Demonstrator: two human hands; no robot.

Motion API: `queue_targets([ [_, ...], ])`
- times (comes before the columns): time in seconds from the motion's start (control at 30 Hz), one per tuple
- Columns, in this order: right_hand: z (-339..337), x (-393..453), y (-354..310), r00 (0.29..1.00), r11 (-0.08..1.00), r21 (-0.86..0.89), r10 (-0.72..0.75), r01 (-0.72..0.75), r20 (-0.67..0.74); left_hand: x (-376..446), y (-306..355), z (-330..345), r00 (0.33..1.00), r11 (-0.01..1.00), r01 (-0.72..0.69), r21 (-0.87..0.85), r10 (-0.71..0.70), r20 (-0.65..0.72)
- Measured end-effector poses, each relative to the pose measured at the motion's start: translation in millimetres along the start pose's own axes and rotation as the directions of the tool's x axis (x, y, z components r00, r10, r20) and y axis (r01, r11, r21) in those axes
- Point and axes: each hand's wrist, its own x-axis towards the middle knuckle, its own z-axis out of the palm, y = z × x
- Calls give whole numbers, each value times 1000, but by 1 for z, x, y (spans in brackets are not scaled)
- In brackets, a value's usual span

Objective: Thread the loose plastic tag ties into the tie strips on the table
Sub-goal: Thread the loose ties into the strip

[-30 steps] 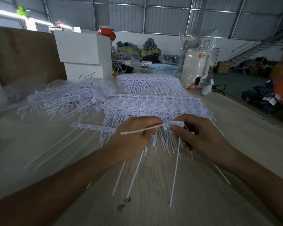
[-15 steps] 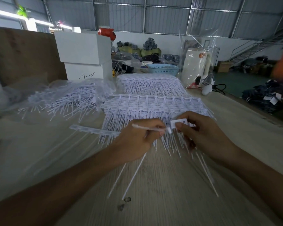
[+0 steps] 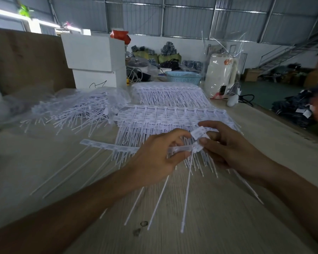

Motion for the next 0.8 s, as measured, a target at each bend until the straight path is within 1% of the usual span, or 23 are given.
queue_targets([
  [0.07,2,0,-1,1000,1000,11,1,-1,-26,0,4,-1,1000,996,-20,-82,22,16],
  [0.17,4,0,0,1000,999,49,2,-2,-16,0,7,-1,997,995,-63,-72,65,28],
  [0.23,4,-1,0,1000,998,67,-3,3,3,0,7,-1,998,997,-25,-72,29,54],
  [0.3,6,-2,1,1000,997,76,-11,9,23,1,6,-2,998,994,7,-112,1,67],
  [0.43,6,-1,2,999,992,124,-7,2,40,3,5,-6,998,983,18,-183,-7,63],
  [0.57,1,2,1,999,967,252,45,-37,-25,3,6,-10,998,981,14,-191,-3,59],
  [0.63,-2,2,1,997,968,242,77,-67,-31,3,5,-11,999,983,1,-185,6,37],
  [0.7,-4,2,3,996,974,210,88,-84,-7,3,4,-12,1000,985,-14,-175,18,22],
  [0.73,-3,2,4,997,977,199,82,-79,-7,3,4,-12,1000,985,-16,-173,21,23],
  [0.8,-3,3,5,997,981,187,61,-50,-50,3,4,-12,999,985,-16,-175,22,33],
])
